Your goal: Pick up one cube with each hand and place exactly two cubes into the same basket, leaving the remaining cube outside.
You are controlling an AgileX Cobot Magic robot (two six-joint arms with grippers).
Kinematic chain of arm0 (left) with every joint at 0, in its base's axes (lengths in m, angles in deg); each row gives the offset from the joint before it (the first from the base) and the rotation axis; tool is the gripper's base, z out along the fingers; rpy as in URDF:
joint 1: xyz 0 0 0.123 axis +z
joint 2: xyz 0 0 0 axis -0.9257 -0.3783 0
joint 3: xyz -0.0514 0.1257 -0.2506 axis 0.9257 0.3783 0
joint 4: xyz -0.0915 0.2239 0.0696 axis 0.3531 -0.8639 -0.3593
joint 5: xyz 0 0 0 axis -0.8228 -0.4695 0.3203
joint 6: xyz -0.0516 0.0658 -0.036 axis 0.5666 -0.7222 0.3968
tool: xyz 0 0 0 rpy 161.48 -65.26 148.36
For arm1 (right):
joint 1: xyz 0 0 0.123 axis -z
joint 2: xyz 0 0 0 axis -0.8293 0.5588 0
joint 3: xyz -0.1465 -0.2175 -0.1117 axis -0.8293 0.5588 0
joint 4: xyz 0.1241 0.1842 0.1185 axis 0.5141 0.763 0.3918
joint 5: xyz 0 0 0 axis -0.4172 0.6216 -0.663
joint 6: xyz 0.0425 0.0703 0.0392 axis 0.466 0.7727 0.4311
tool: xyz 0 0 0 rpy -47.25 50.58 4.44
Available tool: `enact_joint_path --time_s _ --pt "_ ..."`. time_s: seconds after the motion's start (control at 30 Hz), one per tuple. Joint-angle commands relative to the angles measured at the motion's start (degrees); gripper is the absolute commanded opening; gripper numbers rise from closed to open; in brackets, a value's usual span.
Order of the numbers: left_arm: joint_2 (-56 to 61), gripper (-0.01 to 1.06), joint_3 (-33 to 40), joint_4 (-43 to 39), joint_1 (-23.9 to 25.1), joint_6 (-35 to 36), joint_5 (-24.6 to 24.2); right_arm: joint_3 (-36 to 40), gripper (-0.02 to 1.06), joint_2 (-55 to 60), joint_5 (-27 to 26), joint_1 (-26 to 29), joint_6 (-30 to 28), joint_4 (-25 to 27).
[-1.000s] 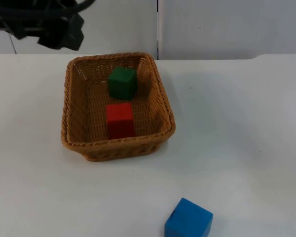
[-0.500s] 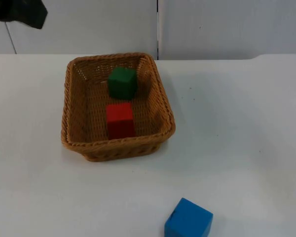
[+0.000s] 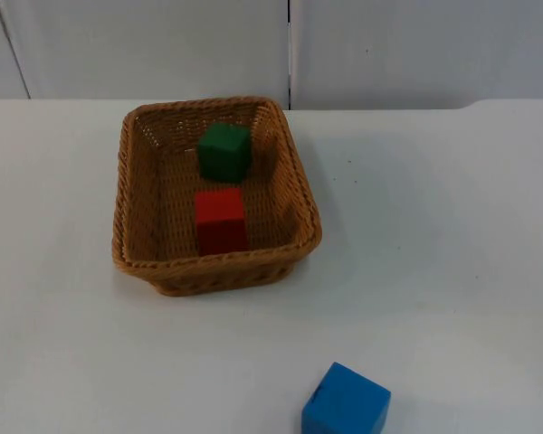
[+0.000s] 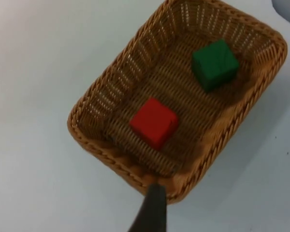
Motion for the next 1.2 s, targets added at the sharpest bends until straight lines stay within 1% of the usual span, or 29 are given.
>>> enact_joint_path --time_s 0.0,0.13,0.17,0.33,0.37,0.53,0.57,0.7,0.73,0.8,0.87,0.9,1.07,1.17 --pt "2.79 0.8 1.05 0.88 0.0 0.17 0.09 4.17 0.74 -3.33 -2.91 0.26 0.2 1.0" --pt "7.68 0.8 2.55 0.98 0.0 0.17 -0.22 12.27 0.74 -8.83 -7.32 0.26 0.2 1.69" --pt "7.68 0.8 2.55 0.98 0.0 0.17 -0.22 12.27 0.74 -8.83 -7.32 0.26 0.2 1.69" --pt "12.48 0.8 3.61 0.98 0.0 -0.06 -1.55 21.79 0.74 -15.97 -11.4 0.26 0.46 1.69" --pt "12.48 0.8 3.61 0.98 0.0 -0.06 -1.55 21.79 0.74 -15.97 -11.4 0.26 0.46 1.69" --pt "16.58 0.8 3.61 1.11 0.0 -0.15 -5.65 31.3 0.74 -23.74 -14.35 0.26 0.82 1.69" --pt "16.58 0.8 3.61 1.11 0.0 -0.15 -5.65 31.3 0.74 -23.74 -14.35 0.26 0.82 1.69" --pt "19.39 0.8 3.61 1.57 0.0 -0.15 -8.33 39.95 0.74 -31.32 -17.12 0.26 1.2 1.69" --pt "19.39 0.8 3.61 1.57 0.0 -0.15 -8.33 39.95 0.74 -31.32 -17.12 0.26 1.2 1.69" --pt "20.98 0.8 3.61 2.64 0.0 -0.56 -9.48 43.12 0.74 -34.47 -18.17 0.26 1.66 1.69" --pt "22.1 0.8 3.61 4.21 0.0 -3.23 -11.0 46.29 0.74 -37.84 -19.08 0.26 2.12 1.69" --pt "22.1 0.8 3.61 4.21 0.0 -3.23 -11.0 46.29 0.74 -37.84 -19.08 0.26 2.12 1.69" --pt "26.21 0.8 5.54 9.0 0.0 -7.36 -11.53 52.53 0.74 -45.79 -20.14 0.26 3.05 1.69" --pt "28.34 0.8 6.69 9.33 0.0 -7.62 -11.66 54.15 0.74 -49.04 -20.14 0.26 3.97 1.69"
